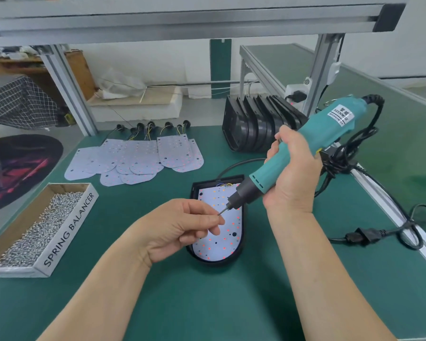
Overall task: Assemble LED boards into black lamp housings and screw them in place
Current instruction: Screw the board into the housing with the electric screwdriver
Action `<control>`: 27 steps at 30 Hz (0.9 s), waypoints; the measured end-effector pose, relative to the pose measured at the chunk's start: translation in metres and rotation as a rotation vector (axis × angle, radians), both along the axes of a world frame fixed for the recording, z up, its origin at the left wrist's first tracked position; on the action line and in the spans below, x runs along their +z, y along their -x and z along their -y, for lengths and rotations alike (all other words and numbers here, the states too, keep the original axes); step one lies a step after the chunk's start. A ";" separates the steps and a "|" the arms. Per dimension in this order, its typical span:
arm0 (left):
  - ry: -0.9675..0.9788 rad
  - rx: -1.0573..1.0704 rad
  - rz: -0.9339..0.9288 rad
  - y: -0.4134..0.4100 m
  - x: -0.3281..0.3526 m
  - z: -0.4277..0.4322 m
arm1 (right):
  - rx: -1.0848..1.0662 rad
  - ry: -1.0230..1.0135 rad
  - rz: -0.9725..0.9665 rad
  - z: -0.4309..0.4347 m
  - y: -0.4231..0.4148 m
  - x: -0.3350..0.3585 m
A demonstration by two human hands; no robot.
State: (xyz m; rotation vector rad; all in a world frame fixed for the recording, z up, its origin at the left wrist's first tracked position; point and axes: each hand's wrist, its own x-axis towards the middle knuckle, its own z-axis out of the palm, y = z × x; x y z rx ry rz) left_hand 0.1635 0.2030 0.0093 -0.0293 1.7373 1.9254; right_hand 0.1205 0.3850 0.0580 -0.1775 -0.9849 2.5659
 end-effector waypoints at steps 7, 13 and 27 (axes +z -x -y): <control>-0.320 0.221 0.236 -0.001 -0.003 -0.007 | -0.037 0.025 -0.012 0.000 -0.002 0.005; -0.626 0.359 0.485 -0.004 0.007 -0.021 | -0.098 0.047 -0.041 0.000 -0.003 0.007; -0.884 0.686 0.563 -0.023 0.019 -0.058 | -0.232 0.047 -0.088 0.002 -0.004 0.009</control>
